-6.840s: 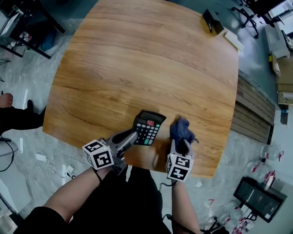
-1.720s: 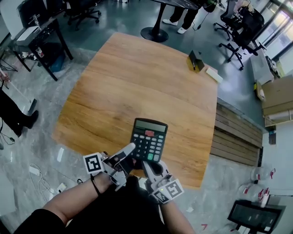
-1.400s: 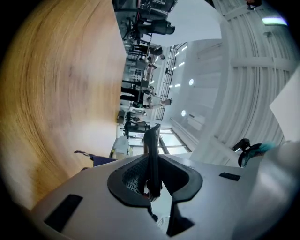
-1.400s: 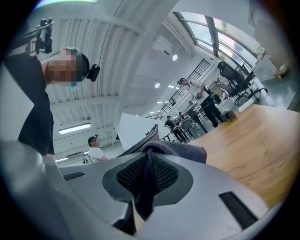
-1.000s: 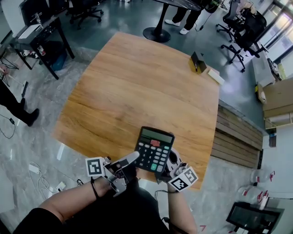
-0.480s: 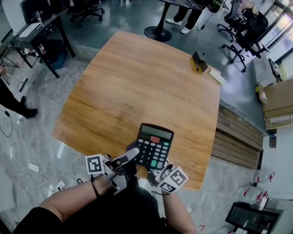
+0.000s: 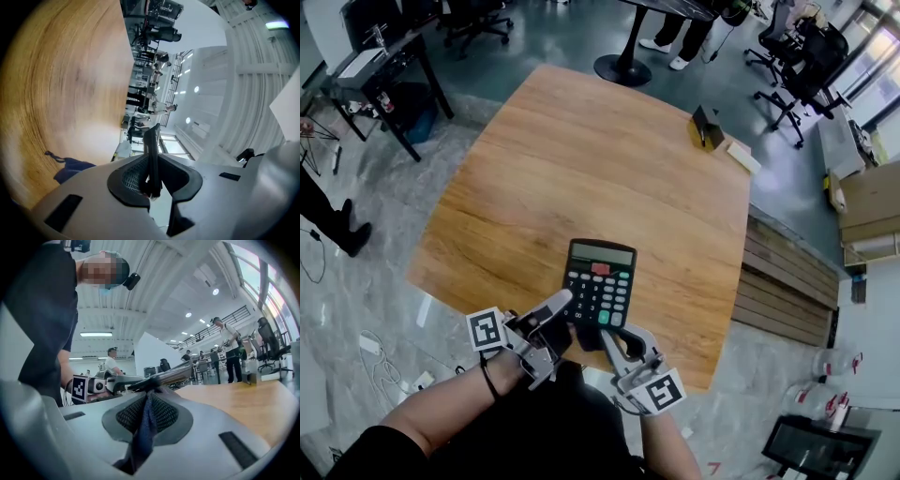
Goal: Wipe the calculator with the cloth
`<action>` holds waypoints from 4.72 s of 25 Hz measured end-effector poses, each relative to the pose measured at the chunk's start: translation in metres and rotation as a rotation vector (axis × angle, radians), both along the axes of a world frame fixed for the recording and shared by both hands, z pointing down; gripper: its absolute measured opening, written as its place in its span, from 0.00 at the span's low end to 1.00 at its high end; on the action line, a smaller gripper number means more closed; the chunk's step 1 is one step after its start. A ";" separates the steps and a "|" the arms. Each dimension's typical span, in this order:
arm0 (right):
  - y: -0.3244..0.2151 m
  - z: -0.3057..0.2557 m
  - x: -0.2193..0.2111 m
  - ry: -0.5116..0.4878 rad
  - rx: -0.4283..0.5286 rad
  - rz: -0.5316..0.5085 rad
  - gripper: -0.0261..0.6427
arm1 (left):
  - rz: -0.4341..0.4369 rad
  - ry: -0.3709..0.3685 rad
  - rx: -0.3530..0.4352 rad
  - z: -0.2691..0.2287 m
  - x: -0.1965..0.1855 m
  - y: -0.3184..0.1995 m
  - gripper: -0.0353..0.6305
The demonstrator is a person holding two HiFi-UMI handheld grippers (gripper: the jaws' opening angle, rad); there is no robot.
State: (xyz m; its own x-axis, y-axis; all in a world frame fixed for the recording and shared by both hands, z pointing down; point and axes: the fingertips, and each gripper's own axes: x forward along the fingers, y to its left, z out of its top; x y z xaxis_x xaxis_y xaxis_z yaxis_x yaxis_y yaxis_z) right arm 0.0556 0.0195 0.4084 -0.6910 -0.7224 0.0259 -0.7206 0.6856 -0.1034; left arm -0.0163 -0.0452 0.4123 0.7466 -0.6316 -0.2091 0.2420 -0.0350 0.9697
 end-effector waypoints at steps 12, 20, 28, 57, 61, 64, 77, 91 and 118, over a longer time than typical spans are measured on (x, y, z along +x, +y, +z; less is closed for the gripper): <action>-0.053 -0.004 0.056 0.170 0.090 0.234 0.10 | 0.049 0.029 -0.013 -0.002 0.013 0.019 0.16; -0.024 0.013 -0.028 0.193 0.100 0.005 0.10 | 0.058 0.016 -0.005 -0.002 0.013 0.020 0.16; 0.001 0.019 -0.023 0.142 0.024 0.021 0.10 | 0.032 -0.057 0.028 0.010 0.007 0.002 0.16; -0.035 0.154 0.100 0.237 -0.345 0.439 0.10 | 0.220 -0.417 -0.006 0.188 0.045 0.008 0.16; -0.031 0.176 0.094 0.250 -0.404 0.449 0.10 | 0.247 -0.472 0.021 0.199 0.043 0.016 0.16; -0.028 0.185 0.092 0.259 -0.434 0.458 0.10 | 0.264 -0.513 0.068 0.197 0.043 0.015 0.16; -0.030 0.188 0.097 0.297 -0.458 0.528 0.10 | 0.419 -0.996 0.298 0.202 0.033 0.032 0.19; -0.019 0.177 0.118 0.276 -0.515 0.581 0.12 | 0.476 -1.538 0.688 0.207 0.021 0.029 0.23; -0.015 -0.069 0.013 0.175 0.082 0.467 0.06 | -0.157 -1.178 1.115 -0.056 0.035 0.021 0.06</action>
